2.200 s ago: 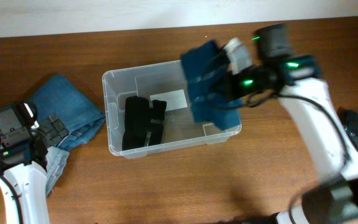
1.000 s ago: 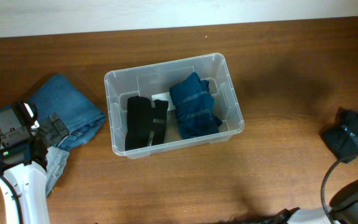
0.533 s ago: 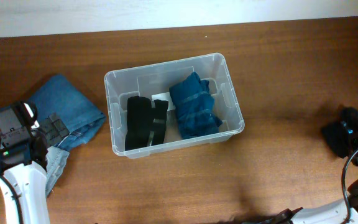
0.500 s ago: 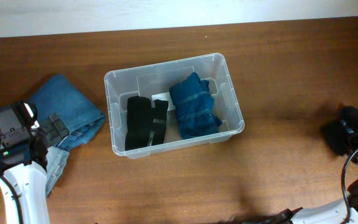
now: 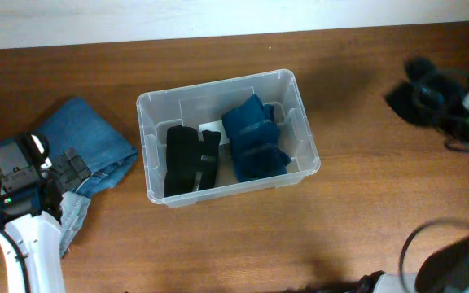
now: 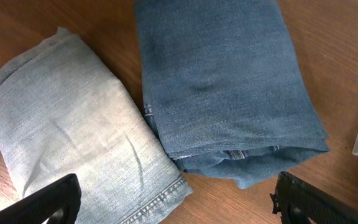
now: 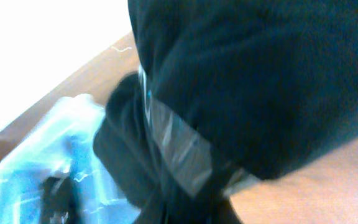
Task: Pack container
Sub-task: 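Grasp the remaining black clothes on the right with the right gripper, then place the black clothes into the bin on top of the others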
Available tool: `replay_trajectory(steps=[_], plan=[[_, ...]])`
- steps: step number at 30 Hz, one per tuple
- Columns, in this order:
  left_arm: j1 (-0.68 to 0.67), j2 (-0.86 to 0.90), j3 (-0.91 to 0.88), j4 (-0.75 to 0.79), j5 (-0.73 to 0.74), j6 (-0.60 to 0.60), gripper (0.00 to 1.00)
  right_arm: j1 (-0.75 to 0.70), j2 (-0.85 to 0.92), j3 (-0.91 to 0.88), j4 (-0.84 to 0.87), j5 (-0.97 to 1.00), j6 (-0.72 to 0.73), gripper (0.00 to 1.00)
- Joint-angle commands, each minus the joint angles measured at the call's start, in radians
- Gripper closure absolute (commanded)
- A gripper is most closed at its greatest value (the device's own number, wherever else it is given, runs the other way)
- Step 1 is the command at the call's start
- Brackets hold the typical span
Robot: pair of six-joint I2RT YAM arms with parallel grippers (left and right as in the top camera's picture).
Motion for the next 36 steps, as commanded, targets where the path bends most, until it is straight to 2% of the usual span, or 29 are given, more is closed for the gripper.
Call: replay_trajectory(steps=[1, 6, 9, 10, 13, 17, 18, 19, 20, 28, 31, 36], plan=[[0.005, 0.006, 0.018, 0.002, 0.004, -0.013, 0.01, 0.242, -0.088, 0.077, -0.038, -0.017, -0.066, 0.96], [0.005, 0.006, 0.018, 0.002, 0.004, -0.013, 0.01, 0.645, -0.037, 0.066, -0.039, 0.126, -0.061, 0.96], [0.005, 0.006, 0.018, 0.002, 0.005, -0.014, 0.01, 0.818, 0.055, 0.052, -0.045, 0.221, -0.062, 0.96], [0.005, 0.006, 0.018, 0.002, 0.005, -0.013, 0.01, 0.915, 0.146, 0.047, -0.045, 0.272, -0.062, 0.96], [0.005, 0.006, 0.018, 0.002, 0.005, -0.013, 0.01, 1.015, 0.313, 0.047, -0.04, 0.354, -0.061, 0.96], [0.005, 0.006, 0.018, 0.002, 0.023, -0.013, 0.0, 1.038, 0.467, 0.047, -0.007, 0.404, -0.009, 0.96], [0.005, 0.006, 0.018, 0.002, 0.023, -0.014, 0.01, 1.036, 0.485, 0.047, 0.0, 0.406, -0.009, 0.8], [0.005, 0.006, 0.018, 0.002, 0.023, -0.013, 0.01, 1.036, 0.484, 0.05, 0.001, 0.409, -0.012, 0.48], [0.005, 0.006, 0.018, 0.002, 0.023, -0.013, 0.01, 1.036, 0.471, 0.064, -0.015, 0.413, -0.023, 0.04], [0.008, 0.005, 0.018, -0.002, 0.013, 0.001, 0.01, 1.018, 0.225, 0.475, -0.202, 0.569, -0.046, 0.01], [0.104, 0.005, 0.029, -0.044, 0.015, 0.003, 0.0, 0.952, 0.143, 0.529, -0.236, 0.579, -0.042, 0.01], [0.443, 0.031, 0.03, -0.096, 0.111, -0.188, 0.01, 0.802, 0.11, 0.526, -0.37, 0.565, -0.043, 0.01]])
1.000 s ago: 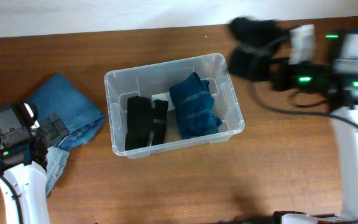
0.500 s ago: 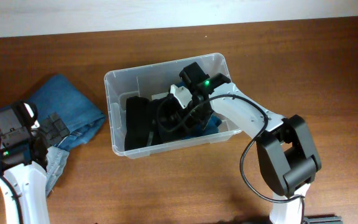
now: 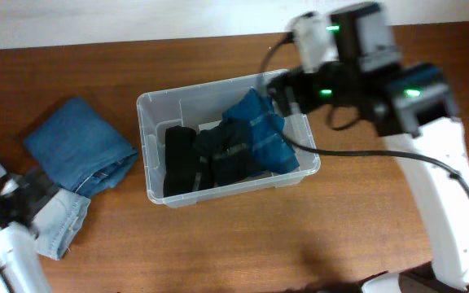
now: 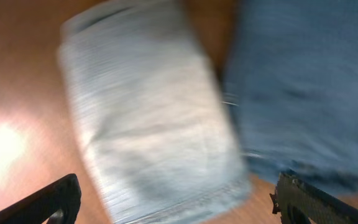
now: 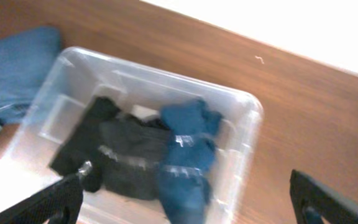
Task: Pack container
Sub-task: 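Place the black clothes into the bin on top of the others, then grasp the light-blue jeans with the left gripper and place them in the bin's right side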
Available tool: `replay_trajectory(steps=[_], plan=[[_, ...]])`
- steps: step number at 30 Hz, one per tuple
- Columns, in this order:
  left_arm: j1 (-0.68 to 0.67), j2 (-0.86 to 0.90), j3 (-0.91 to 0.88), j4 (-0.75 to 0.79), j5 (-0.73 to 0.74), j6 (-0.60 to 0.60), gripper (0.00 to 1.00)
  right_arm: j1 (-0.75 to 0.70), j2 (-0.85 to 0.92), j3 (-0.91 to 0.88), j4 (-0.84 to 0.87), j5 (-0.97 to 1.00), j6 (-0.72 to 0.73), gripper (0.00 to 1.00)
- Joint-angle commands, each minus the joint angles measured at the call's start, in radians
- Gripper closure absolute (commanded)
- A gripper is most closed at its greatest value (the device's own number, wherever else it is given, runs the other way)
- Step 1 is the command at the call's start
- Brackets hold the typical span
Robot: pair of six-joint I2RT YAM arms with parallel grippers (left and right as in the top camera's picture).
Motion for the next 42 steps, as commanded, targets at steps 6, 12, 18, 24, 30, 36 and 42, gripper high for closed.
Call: replay_trajectory(steps=[6, 12, 18, 24, 30, 36, 42], plan=[[0.326, 0.159, 0.021, -0.035, 0.084, -0.19, 0.01, -0.11, 0.073, -0.031, -0.1, 0.016, -0.01, 0.01], [0.327, 0.407, 0.021, 0.014, 0.15, -0.176, 0.04, -0.11, 0.078, -0.031, -0.101, 0.016, -0.01, 0.02], [0.327, 0.596, 0.021, 0.113, 0.341, -0.077, 0.31, -0.11, 0.078, -0.031, -0.102, 0.016, -0.01, 0.01], [0.327, 0.596, 0.021, 0.152, 0.558, -0.026, 0.99, -0.108, 0.078, -0.031, -0.106, 0.016, -0.01, 0.02], [0.324, 0.395, 0.04, 0.076, 0.726, -0.027, 0.99, -0.108, 0.077, -0.031, -0.105, 0.02, -0.01, 0.02], [0.283, 0.061, 0.218, -0.056, 0.753, -0.053, 1.0, -0.129, 0.056, -0.019, -0.104, 0.02, -0.01, 0.02], [-0.149, -0.057, 0.356, 0.05, 0.779, -0.175, 0.99, -0.315, -0.031, -0.015, -0.11, 0.085, 0.044, 0.02]])
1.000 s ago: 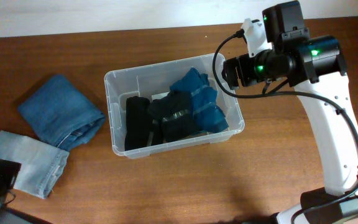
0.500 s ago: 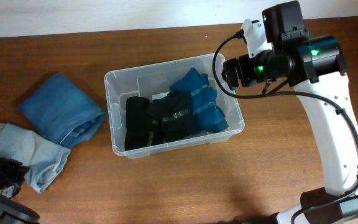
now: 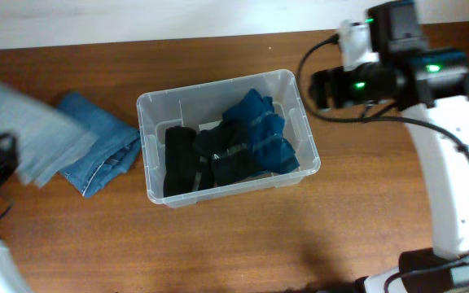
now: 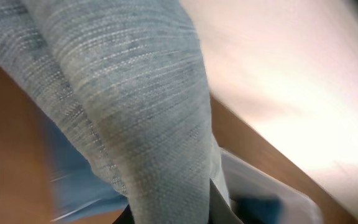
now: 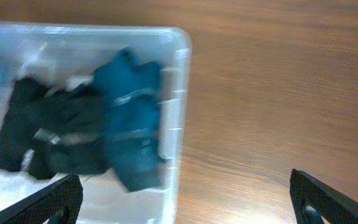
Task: Pack container
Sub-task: 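Grasp the light-blue jeans with the left gripper and place them in the bin's right side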
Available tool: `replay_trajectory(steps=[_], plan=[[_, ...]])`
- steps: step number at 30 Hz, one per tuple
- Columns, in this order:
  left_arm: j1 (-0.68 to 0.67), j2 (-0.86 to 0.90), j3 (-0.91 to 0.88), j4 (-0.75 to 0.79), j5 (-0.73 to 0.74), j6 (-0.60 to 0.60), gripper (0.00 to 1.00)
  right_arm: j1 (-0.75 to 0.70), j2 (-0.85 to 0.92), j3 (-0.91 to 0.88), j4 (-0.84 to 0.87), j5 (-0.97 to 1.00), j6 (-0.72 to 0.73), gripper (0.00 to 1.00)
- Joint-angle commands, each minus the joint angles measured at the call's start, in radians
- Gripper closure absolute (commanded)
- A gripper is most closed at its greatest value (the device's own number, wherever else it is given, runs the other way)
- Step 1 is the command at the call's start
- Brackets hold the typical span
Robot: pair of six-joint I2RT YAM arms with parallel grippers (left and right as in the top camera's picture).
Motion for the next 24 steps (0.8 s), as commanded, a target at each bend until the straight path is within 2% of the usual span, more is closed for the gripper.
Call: replay_trajectory(steps=[1, 3, 4, 7, 8, 13, 17, 24], plan=[[-0.27, -0.014, 0.033, 0.075, 0.083, -0.074, 0.99, -0.129, -0.093, 0.018, -0.006, 0.054, 0.029, 0.02], [-0.427, 0.0, 0.033, 0.135, 0.069, -0.087, 0.99, -0.185, -0.113, 0.018, -0.013, 0.054, 0.031, 0.02], [-0.546, 0.019, 0.033, 0.185, 0.04, -0.091, 0.99, -0.234, -0.127, 0.018, -0.024, 0.054, 0.031, 0.02], [-0.787, 0.076, 0.033, 0.257, -0.109, -0.124, 0.99, -0.299, -0.139, 0.018, -0.047, 0.053, 0.031, 0.01], [-0.905, 0.115, 0.033, 0.29, -0.18, -0.128, 0.99, -0.31, -0.138, 0.018, -0.055, 0.053, 0.031, 0.01], [-1.184, 0.298, 0.033, 0.396, -0.337, -0.197, 0.99, -0.31, -0.138, 0.018, -0.058, 0.052, 0.031, 0.02], [-1.261, 0.45, 0.033, 0.426, -0.336, -0.264, 0.99, -0.31, -0.138, 0.018, -0.058, 0.045, 0.031, 0.02], [-1.268, 0.629, 0.033, 0.398, -0.33, -0.351, 1.0, -0.31, -0.138, 0.018, -0.058, 0.031, 0.031, 0.02]])
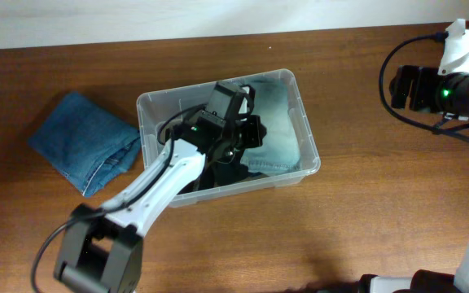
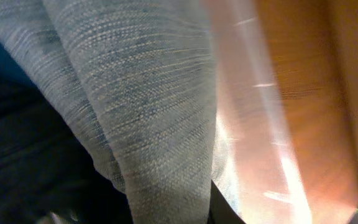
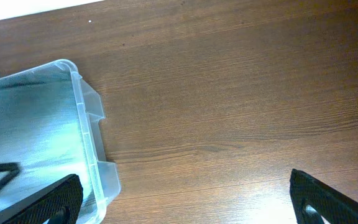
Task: Pack container
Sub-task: 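Grasp the light-blue jeans with the left gripper and place them in the bin's right side, then grasp the folded dark-blue jeans with the left gripper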
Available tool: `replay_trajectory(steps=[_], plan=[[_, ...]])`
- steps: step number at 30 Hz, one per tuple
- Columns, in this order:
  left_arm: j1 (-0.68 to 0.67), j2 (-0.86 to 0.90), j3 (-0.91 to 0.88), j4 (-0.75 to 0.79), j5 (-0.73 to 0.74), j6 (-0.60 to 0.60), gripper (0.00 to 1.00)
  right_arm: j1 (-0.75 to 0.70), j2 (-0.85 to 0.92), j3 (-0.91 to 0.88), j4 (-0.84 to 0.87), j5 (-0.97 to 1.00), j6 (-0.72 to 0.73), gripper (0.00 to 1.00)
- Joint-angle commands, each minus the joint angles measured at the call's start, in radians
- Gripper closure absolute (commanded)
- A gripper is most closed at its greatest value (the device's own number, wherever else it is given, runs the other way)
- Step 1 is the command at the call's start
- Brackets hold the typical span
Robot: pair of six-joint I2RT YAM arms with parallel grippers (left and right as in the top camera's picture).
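Note:
The clear plastic container [image 1: 146,110] stands mid-table with dark clothes [image 1: 184,167] in its left half. Pale grey-blue folded jeans [image 1: 282,130] lie across its right half. My left gripper [image 1: 244,130] is down inside the container, shut on those pale jeans [image 2: 160,124]; the cloth fills the gap between its jaws [image 2: 169,211]. Dark clothes [image 2: 23,155] show at its left and the container's wall [image 2: 241,124] at its right. My right gripper [image 3: 182,202] hangs open and empty over bare table, to the right of the container's corner [image 3: 86,112]. From above it [image 1: 403,85] is at the far right.
A folded pair of darker blue jeans [image 1: 84,146] lies on the table left of the container. The wooden table [image 1: 365,212] spreads around it. The right arm's cable [image 1: 414,122] loops near the right edge.
My left gripper, which held the pale jeans up at the table's far left, is now inside the container with them over the right half. The right arm stands farther right.
First my left gripper was open above two folded jeans at the left, and my right was shut on a dark garment at the far right. Then that garment lay in the container and the right gripper was open. Then the left held the pale jeans; now they are in the container.

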Motion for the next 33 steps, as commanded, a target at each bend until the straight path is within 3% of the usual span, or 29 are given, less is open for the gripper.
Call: replay_trajectory(steps=[1, 2, 3, 4, 5, 8, 10, 13, 17, 21, 27, 33], plan=[[0.007, 0.046, 0.022, -0.011, -0.009, -0.065, 0.99, -0.003, -0.008, 0.014, 0.0, -0.009, 0.008, 0.02], [0.008, 0.053, 0.022, -0.011, -0.015, -0.064, 0.98, -0.003, -0.008, 0.014, -0.001, -0.009, 0.008, 0.02], [0.012, 0.053, 0.022, -0.011, -0.029, -0.064, 0.91, -0.003, -0.008, 0.014, -0.001, -0.009, 0.008, 0.02], [0.021, 0.05, 0.023, -0.011, -0.043, -0.059, 0.74, -0.003, -0.008, 0.014, 0.0, -0.009, 0.008, 0.02], [0.053, 0.023, 0.027, -0.014, -0.043, -0.01, 0.43, -0.003, -0.008, 0.014, 0.0, -0.009, 0.008, 0.02], [0.121, -0.046, 0.036, -0.027, -0.052, 0.043, 0.3, -0.003, -0.007, 0.014, 0.0, -0.009, 0.008, 0.02], [0.177, -0.117, 0.037, -0.033, -0.085, 0.085, 0.01, -0.003, -0.007, 0.014, 0.0, -0.009, 0.008, 0.02], [0.276, -0.243, 0.038, -0.066, -0.188, 0.165, 0.01, -0.003, -0.006, 0.014, 0.0, -0.009, 0.008, 0.02], [0.459, -0.368, 0.038, -0.191, -0.363, 0.173, 0.01, -0.003, -0.004, 0.013, 0.0, -0.009, 0.008, 0.02], [0.695, -0.383, 0.034, -0.327, -0.364, 0.156, 0.01, -0.003, -0.004, 0.013, 0.0, -0.009, 0.008, 0.02], [0.997, -0.253, -0.024, -0.386, -0.222, 0.136, 0.0, -0.003, -0.004, 0.013, -0.003, -0.01, 0.008, 0.02], [1.123, -0.013, -0.035, -0.336, 0.002, 0.214, 0.01, -0.003, -0.004, 0.013, -0.007, -0.031, 0.007, 0.02]])
